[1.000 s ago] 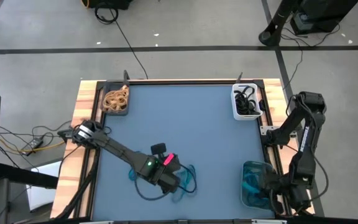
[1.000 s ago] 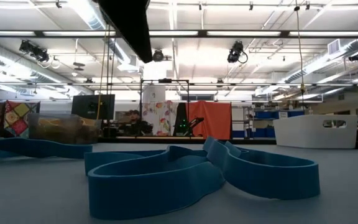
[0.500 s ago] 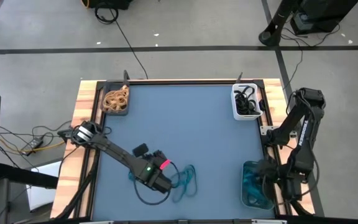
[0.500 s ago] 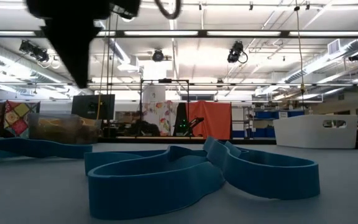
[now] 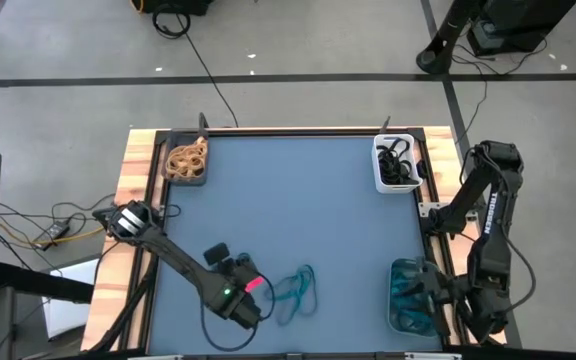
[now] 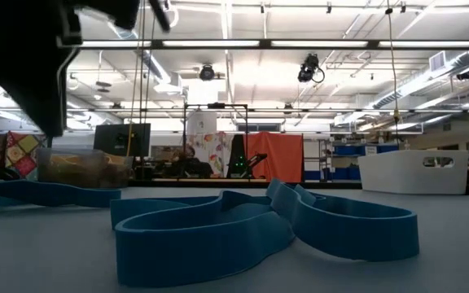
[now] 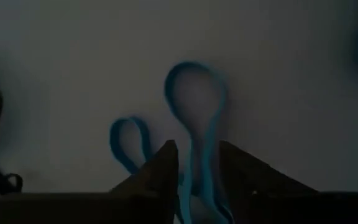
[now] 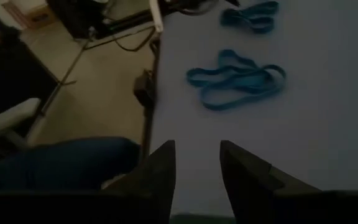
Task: Sort rubber bands into baskets
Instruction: Put the blue rubber band into the blue bin
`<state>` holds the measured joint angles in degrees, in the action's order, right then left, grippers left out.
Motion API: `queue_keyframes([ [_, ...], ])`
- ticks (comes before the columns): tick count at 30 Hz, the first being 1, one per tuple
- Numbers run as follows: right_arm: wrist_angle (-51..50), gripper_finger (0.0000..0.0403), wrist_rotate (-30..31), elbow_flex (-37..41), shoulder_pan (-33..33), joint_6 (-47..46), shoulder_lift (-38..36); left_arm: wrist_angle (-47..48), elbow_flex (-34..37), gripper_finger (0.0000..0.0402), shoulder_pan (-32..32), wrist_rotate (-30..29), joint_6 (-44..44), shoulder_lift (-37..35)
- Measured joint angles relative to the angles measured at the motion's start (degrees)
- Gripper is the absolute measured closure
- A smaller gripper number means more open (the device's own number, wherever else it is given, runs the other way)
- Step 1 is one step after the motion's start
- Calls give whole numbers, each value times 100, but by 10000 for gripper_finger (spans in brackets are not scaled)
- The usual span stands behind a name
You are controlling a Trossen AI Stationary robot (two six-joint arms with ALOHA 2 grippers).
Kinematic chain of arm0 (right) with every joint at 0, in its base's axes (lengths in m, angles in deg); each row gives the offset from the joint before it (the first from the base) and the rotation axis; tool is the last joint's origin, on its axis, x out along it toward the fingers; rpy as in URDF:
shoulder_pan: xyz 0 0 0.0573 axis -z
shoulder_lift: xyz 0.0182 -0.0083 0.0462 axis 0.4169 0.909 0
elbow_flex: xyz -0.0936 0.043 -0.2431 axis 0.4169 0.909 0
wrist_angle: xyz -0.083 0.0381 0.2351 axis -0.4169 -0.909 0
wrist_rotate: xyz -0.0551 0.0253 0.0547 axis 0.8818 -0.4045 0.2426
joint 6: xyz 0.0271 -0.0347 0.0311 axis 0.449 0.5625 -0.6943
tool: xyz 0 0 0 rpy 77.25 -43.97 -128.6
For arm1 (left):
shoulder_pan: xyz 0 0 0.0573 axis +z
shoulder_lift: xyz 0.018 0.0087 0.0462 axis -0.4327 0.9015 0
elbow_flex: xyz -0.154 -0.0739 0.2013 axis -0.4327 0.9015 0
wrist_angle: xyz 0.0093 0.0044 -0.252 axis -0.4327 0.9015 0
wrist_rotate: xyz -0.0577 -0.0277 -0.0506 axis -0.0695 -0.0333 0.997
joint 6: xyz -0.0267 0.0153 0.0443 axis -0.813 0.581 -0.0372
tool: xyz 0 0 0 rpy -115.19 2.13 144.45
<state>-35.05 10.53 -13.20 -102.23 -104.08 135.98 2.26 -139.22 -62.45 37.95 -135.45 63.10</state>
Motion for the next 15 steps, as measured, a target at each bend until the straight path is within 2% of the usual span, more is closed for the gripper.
queue_keyframes([
  [4,550,267,-236,0,121,535,138,-416,516,266,61,453,36,2],
  [9,743,267,-612,0,215,717,285,-1320,1329,245,204,1070,199,2],
  [15,746,268,-645,0,241,716,319,-1535,1799,232,402,1287,92,-59],
])
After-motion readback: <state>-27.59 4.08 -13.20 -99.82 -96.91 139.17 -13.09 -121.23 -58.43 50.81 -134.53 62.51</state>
